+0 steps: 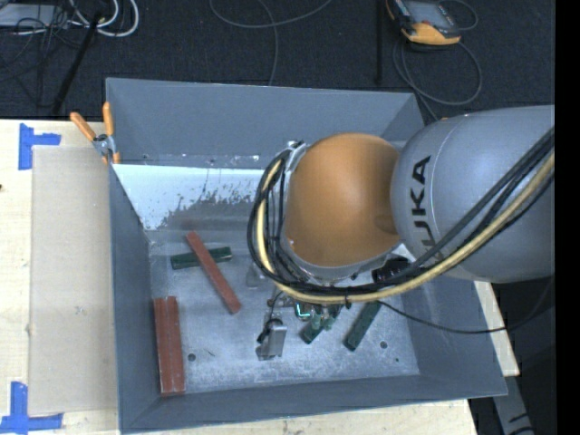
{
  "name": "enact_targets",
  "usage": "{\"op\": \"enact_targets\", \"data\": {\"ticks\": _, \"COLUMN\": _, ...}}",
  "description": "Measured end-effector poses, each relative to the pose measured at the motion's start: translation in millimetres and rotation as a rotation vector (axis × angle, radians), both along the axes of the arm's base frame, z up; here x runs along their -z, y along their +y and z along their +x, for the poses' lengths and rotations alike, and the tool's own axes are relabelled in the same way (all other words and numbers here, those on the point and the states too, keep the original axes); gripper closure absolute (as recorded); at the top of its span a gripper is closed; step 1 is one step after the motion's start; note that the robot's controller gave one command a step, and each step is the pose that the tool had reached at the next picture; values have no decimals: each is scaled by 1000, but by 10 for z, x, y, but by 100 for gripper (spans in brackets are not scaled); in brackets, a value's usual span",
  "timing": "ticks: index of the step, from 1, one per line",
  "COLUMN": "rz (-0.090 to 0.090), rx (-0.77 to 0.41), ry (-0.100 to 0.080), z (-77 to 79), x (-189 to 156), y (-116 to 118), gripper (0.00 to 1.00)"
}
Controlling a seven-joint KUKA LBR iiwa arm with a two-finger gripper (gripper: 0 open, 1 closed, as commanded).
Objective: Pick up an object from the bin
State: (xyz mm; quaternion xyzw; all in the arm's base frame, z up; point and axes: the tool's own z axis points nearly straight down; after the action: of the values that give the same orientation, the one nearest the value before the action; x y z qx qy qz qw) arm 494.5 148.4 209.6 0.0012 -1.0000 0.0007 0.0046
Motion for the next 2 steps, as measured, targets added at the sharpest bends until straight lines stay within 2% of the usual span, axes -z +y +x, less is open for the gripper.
{"op": "enact_targets", "data": {"ticks": 1, "rz": 2, "rx": -177, "ry": -8, "z": 625, "x": 526, "y": 299, "gripper": 0}}
{"op": "enact_targets", "data": {"ticks": 2, "rz": 8, "rx": -418, "ry": -23, "z": 1306, "x": 1315, "y": 321, "gripper": 0}}
